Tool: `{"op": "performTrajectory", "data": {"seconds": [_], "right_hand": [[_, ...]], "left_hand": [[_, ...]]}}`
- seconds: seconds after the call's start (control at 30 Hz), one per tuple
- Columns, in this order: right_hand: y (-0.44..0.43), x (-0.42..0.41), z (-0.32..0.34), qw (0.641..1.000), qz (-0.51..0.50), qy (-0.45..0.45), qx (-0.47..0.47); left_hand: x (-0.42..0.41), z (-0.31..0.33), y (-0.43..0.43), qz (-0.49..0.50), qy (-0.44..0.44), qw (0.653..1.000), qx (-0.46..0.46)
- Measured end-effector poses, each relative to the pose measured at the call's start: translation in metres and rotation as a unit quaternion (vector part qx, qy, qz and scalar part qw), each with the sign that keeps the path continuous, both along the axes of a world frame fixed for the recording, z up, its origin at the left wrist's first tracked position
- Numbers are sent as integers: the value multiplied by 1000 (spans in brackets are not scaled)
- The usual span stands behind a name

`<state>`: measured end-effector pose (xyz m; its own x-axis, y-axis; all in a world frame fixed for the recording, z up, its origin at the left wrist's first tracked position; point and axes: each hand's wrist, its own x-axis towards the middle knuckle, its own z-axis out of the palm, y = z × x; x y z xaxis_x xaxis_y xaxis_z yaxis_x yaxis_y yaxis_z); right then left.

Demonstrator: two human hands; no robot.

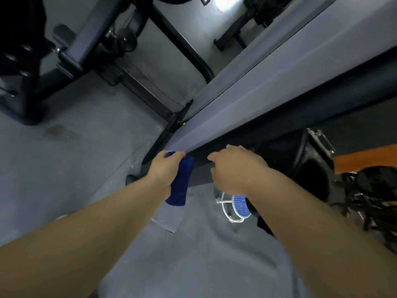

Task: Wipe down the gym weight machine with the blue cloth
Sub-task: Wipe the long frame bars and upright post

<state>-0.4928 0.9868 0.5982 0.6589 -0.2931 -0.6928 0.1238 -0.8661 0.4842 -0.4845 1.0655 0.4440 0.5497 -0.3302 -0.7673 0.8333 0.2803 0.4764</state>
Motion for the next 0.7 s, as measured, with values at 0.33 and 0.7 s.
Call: {"op": "performTrajectory", "data": {"seconds": [0.33,0.7], "right_hand": [[19,-127,-15,843,-219,-277,405],[21,-178,-100,155,-638,-356,665]], "left_hand": [[-88,88,37,27,-29,999,-10],[-85,54,44,-266,-259,927,52]]}}
